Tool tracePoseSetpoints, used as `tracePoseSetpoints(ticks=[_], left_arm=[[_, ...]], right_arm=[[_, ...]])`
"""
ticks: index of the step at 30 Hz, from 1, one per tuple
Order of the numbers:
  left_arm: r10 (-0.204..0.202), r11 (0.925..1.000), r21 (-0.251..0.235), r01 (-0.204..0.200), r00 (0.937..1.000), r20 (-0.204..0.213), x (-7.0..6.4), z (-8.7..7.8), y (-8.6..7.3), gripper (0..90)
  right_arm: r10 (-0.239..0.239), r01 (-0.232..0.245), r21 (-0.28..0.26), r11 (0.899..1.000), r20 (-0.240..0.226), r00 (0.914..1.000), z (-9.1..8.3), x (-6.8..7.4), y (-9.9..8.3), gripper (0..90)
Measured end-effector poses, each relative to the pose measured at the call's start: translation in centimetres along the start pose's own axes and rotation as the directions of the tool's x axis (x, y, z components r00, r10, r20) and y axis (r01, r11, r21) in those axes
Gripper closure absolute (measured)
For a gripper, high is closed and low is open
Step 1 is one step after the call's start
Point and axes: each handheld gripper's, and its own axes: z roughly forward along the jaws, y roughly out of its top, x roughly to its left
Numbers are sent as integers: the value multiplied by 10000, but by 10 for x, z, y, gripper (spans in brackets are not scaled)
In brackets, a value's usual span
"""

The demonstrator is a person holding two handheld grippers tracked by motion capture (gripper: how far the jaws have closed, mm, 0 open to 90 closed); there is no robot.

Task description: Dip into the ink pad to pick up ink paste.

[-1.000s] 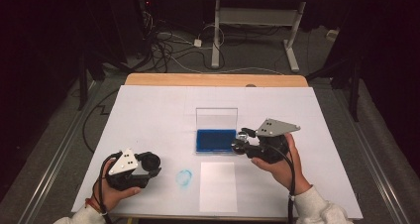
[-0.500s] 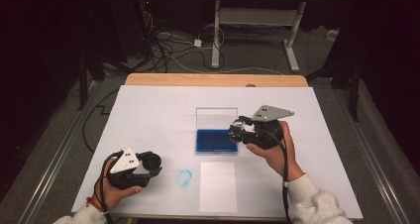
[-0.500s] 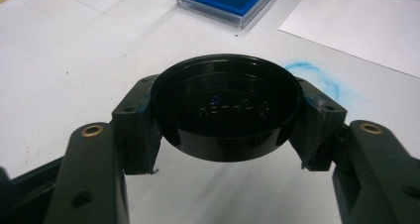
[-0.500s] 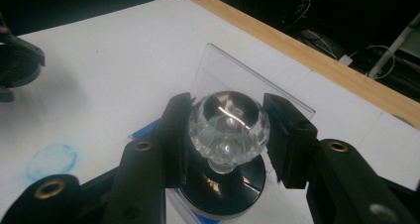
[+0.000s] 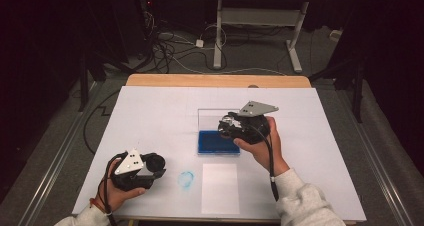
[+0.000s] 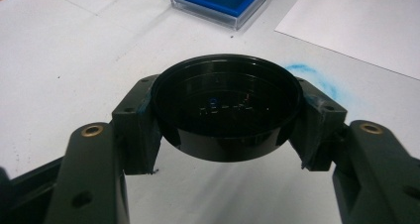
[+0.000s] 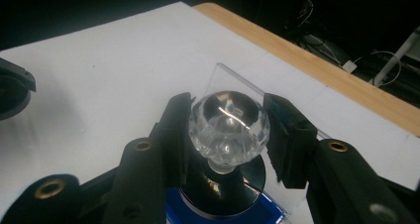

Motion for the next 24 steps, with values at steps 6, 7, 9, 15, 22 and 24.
tracePoseSetpoints(ticks=[6, 7, 9, 15, 22, 24], left_arm=[[-39, 10000, -21, 39, 10000, -18, 0, -2, -1, 368], [-49, 10000, -9, 49, 10000, -34, 0, -2, -2, 368], [-72, 10000, 47, 72, 9999, -92, 0, -2, -2, 368], [-68, 9999, 77, 69, 9999, -122, 0, -3, -3, 368], [-98, 9998, 191, 102, 9998, -183, 0, -2, -4, 368], [-94, 9998, 198, 98, 9998, -187, 0, -2, -4, 368]], right_arm=[[-8, 17, 351, 9994, -251, 9997, 22, 7, -3, 569], [-52, 63, 418, 9991, -266, 9996, 26, 9, -4, 569], [-101, 119, 562, 9983, -337, 9994, 33, 13, -5, 569], [8, 29, 786, 9969, -480, 9988, 51, 17, -11, 569], [-67, 131, 970, 9952, -661, 9978, 61, 22, -16, 569], [-106, 180, 1070, 9941, -695, 9975, 63, 24, -18, 569]])
